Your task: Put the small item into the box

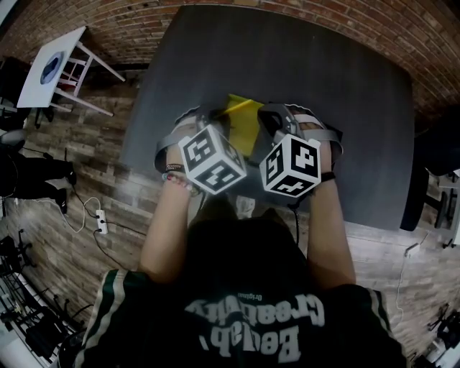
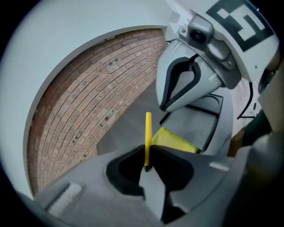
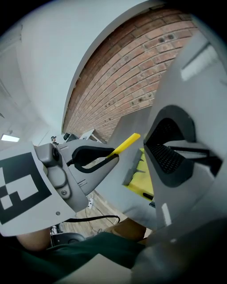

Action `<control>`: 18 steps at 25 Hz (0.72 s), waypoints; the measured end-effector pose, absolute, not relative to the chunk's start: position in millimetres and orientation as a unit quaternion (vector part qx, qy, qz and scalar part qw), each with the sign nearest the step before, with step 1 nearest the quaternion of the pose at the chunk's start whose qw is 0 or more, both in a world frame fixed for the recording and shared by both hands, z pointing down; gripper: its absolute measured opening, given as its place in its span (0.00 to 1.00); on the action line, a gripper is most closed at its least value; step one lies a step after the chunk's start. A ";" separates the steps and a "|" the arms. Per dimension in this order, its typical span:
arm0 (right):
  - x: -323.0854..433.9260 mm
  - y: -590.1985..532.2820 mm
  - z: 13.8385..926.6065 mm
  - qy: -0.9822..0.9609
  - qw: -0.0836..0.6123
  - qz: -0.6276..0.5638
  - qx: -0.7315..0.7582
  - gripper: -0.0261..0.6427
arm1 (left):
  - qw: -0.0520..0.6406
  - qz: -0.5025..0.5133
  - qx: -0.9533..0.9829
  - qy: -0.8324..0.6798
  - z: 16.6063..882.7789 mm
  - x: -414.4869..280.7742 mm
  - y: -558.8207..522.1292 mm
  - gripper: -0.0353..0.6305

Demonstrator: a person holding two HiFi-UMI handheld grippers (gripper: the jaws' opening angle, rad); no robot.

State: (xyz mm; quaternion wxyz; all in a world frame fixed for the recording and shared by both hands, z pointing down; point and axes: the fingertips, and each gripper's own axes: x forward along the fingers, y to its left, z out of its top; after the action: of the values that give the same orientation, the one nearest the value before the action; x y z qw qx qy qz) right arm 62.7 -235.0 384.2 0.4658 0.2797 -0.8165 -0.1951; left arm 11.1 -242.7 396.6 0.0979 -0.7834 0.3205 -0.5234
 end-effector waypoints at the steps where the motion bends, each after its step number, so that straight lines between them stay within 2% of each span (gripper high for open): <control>1: 63.1 -236.5 385.0 -0.816 0.466 -0.195 0.280 0.05 | 0.099 -0.524 -0.783 0.322 397.3 12.1 -244.1 0.13; 18: 56.7 -250.4 420.8 -0.819 0.482 -0.161 0.265 0.05 | 0.070 -0.544 -0.782 0.295 439.1 0.8 -257.5 0.13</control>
State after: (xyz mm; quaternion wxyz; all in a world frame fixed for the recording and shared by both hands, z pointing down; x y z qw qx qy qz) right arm 56.7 -250.4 420.8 0.4824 0.2654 -0.8190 -0.1614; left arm 0.8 -257.5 439.1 0.0699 -0.7824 0.2948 -0.5441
